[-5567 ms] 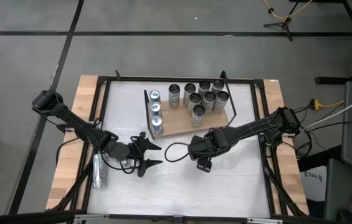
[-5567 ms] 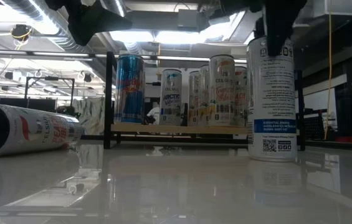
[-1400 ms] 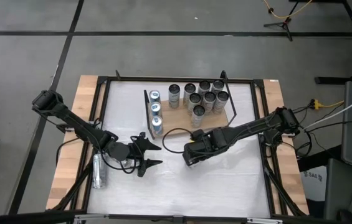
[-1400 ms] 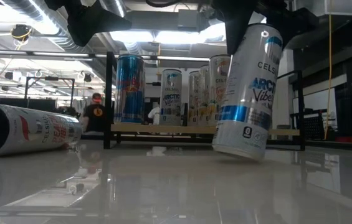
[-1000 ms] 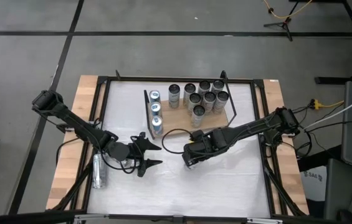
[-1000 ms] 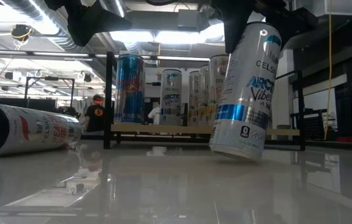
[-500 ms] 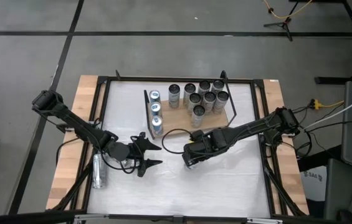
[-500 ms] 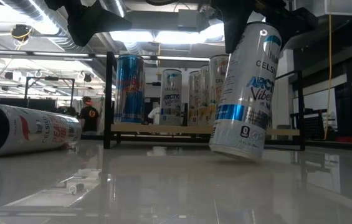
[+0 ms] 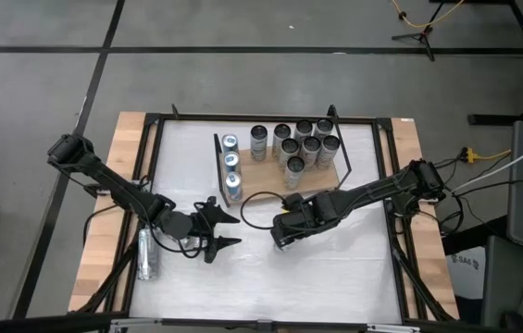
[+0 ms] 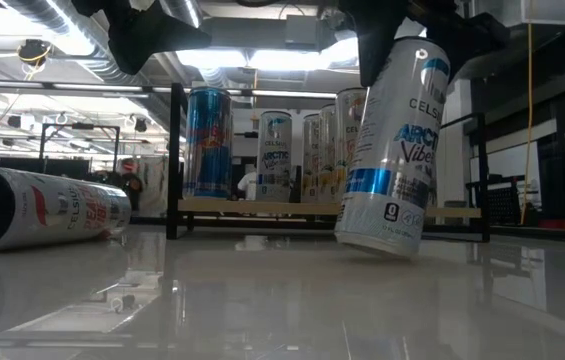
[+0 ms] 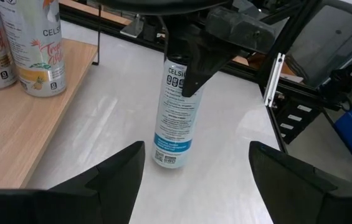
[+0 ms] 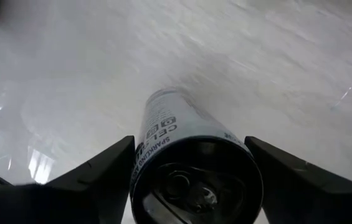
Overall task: Place canned beverage on shelf
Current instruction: Put the white-blue soda can on the shelf aligned with the other white-blue soda can
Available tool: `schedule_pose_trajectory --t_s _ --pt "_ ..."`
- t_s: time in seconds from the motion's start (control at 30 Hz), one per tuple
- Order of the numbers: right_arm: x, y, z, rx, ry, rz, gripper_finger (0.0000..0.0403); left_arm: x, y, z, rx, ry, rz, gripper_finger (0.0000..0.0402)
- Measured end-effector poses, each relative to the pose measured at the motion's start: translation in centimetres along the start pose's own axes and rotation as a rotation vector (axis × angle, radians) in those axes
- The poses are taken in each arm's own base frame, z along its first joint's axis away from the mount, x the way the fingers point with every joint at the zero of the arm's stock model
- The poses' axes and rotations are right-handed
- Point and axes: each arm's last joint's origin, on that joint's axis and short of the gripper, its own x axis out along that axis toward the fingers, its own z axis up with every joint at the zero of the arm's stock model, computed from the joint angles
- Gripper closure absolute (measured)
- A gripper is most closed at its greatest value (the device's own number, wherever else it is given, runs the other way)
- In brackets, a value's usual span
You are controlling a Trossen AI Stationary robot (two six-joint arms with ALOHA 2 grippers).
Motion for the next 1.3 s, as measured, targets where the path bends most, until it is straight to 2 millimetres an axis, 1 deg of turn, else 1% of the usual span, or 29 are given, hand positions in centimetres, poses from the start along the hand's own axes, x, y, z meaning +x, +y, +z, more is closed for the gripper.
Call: schedule_pose_trajectory --t_s 0.23,0.37,0.67,0.9,1.17,1.3 --pt "0.0 0.0 0.0 0.001 0.0 0.0 0.0055 0.0 0.0 0.0 0.001 0.0 0.0 0.012" --pt "0.0 0.0 0.0 0.001 -0.001 0.001 0.0036 0.0 0.0 0.0 0.001 0.0 0.0 0.012" --pt "0.0 0.2 0.0 0.003 0.0 0.021 0.0031 0.0 0.0 0.0 0.001 0.0 0.0 0.012" --pt "-0.1 1.3 0.3 0.01 -0.023 0.137 0.0031 0.0 0.0 0.0 0.001 0.0 0.0 0.012" --pt "-0.1 1.5 0.4 0.01 -0.065 0.148 0.0031 0.0 0.0 0.0 0.001 0.0 0.0 0.012" --pt "-0.2 1.5 0.5 -0.083 -0.086 0.144 0.0031 0.0 0.0 0.0 0.001 0.0 0.0 0.012"
